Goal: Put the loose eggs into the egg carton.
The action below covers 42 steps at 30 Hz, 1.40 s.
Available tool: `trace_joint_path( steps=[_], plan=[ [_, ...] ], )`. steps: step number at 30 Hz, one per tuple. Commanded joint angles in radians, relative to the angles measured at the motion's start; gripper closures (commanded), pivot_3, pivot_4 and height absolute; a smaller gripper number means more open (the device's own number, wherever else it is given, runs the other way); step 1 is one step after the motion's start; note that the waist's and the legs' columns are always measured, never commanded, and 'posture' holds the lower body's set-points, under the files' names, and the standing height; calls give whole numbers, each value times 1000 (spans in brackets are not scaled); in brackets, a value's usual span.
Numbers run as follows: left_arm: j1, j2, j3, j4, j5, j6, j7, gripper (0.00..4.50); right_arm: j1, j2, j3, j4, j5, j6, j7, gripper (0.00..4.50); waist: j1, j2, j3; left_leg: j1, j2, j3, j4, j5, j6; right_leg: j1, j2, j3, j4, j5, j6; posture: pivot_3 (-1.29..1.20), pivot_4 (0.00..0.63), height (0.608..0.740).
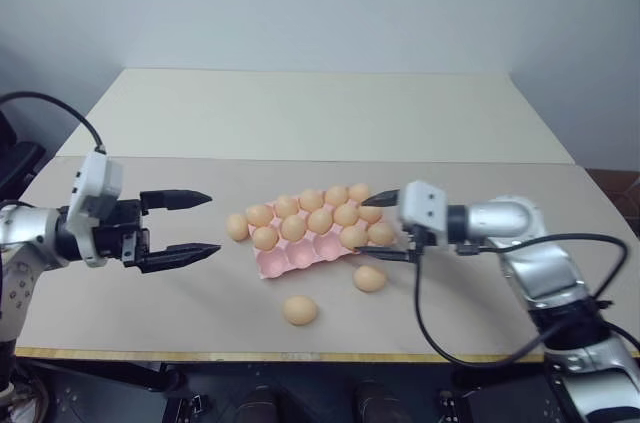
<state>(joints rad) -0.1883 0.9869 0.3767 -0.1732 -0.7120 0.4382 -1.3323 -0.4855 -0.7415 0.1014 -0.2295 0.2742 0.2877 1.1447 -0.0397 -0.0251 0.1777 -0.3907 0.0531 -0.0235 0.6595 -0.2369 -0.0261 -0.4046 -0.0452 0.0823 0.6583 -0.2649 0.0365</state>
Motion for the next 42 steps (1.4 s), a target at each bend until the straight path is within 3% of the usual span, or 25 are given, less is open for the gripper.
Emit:
trace_joint_path(
  steps=[1,9,19,24,31,41,42],
  plan=[
    [20,37,44,37,19,-48,-61,0,39,-69,-141,-79,147,74,48,31,-1,0,0,0,0,0,0,0,0,0,0,0,0,0,0,0,150,740],
    [66,114,88,141,59,-107,-175,0,188,-305,-391,-32,338,150,265,31,-3,0,0,1,0,1,0,0,0,0,0,0,-1,0,0,0,150,740],
    [72,118,87,121,41,-69,-186,0,186,-277,-359,-61,327,125,200,31,-5,0,0,1,1,1,0,0,0,0,0,1,-1,-1,0,0,150,740],
    [57,108,58,92,31,-54,-188,0,182,-227,-261,-138,261,91,126,31,-4,0,0,1,1,1,0,0,0,0,0,1,-1,-1,0,0,150,740],
    [15,75,-12,36,10,-31,-182,0,209,-95,6,-202,42,12,-9,31,-4,0,0,0,0,1,0,0,0,-1,0,0,-1,-1,0,0,150,740],
    [-1,59,-69,-4,0,-22,-195,0,150,22,187,-51,-173,-55,-104,31,-4,0,0,1,0,1,0,0,0,0,0,1,0,-1,0,0,150,740],
    [-3,59,-71,-5,1,-23,-196,0,148,32,190,-43,-183,-46,-115,190,-4,0,0,1,0,1,0,0,0,0,0,1,0,-1,0,0,150,740]
  ],
)
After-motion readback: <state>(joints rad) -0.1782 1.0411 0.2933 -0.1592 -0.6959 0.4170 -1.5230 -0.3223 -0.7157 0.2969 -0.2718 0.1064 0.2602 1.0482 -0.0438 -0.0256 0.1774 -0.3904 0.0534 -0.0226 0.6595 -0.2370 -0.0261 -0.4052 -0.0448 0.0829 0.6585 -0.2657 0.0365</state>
